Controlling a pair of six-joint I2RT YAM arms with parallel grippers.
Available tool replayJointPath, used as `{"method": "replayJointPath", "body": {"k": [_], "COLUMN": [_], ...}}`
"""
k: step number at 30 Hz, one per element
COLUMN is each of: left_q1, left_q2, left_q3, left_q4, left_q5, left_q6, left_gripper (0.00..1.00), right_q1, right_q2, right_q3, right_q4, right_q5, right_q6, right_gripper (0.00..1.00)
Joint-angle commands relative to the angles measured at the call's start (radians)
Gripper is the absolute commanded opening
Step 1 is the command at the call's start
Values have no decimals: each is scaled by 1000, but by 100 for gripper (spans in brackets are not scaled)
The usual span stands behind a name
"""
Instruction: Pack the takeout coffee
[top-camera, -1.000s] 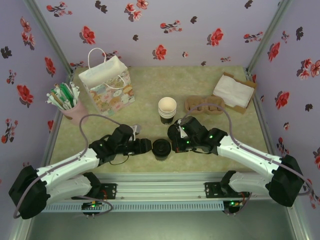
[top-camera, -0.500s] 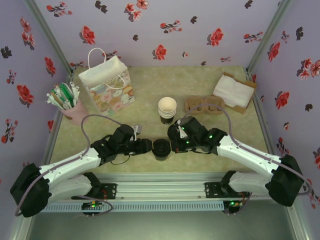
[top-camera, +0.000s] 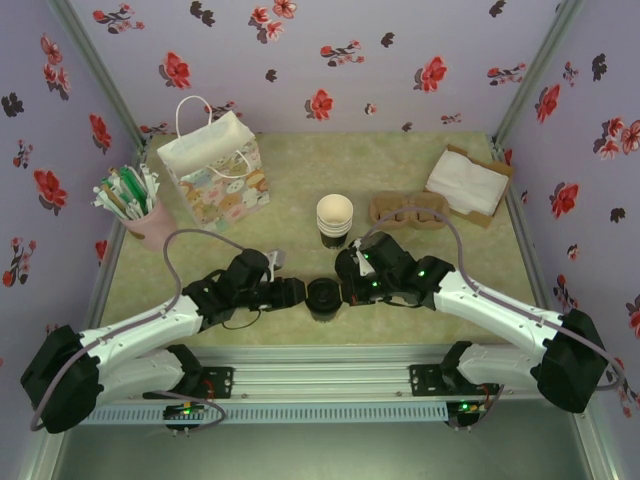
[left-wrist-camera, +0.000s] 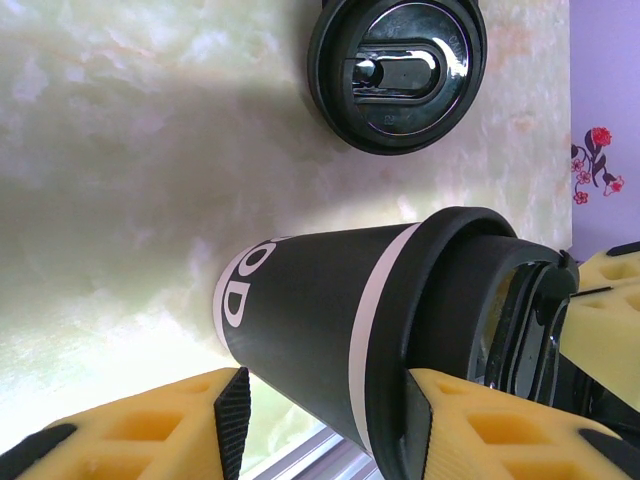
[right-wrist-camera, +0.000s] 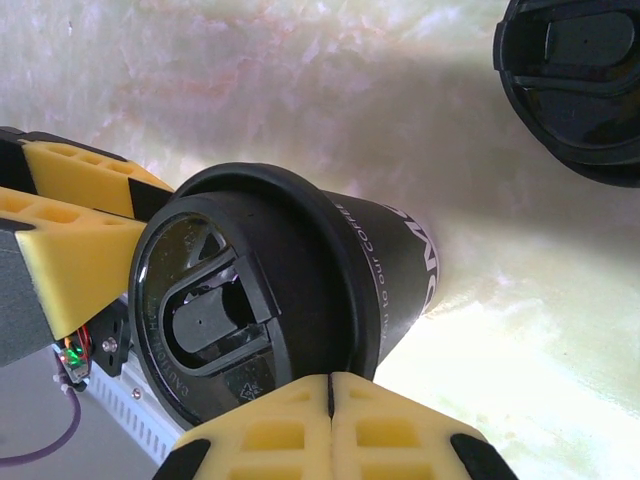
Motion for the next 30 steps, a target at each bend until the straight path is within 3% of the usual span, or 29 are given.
{"method": "replayJointPath", "body": {"k": [1,14,22,26,30], "left_q1": [-9,-14,-31,-30,-28], "left_q2": [17,23,-4,-41,-93], "left_q3": [-15,-38,-39,-31,-7], "left_q4": [0,24,31,-18,-91], "left_q5": [4,3,-5,-39,-94], "left_q6": [-10,-28,-47,-41,-30], "left_gripper": [46,44,45,53,67], "right_q1": [-1,8,15,20,20], "right_q2": [10,28,13,-1,-31], "right_q3": [5,-65,-14,29,75], "right_q4": [26,17,-29,-58,-115], "right_q5": [-15,15,52,70,113], "right_q6": [17,27,5,-7,-26], "right_gripper": [6,6,6,8,17]}}
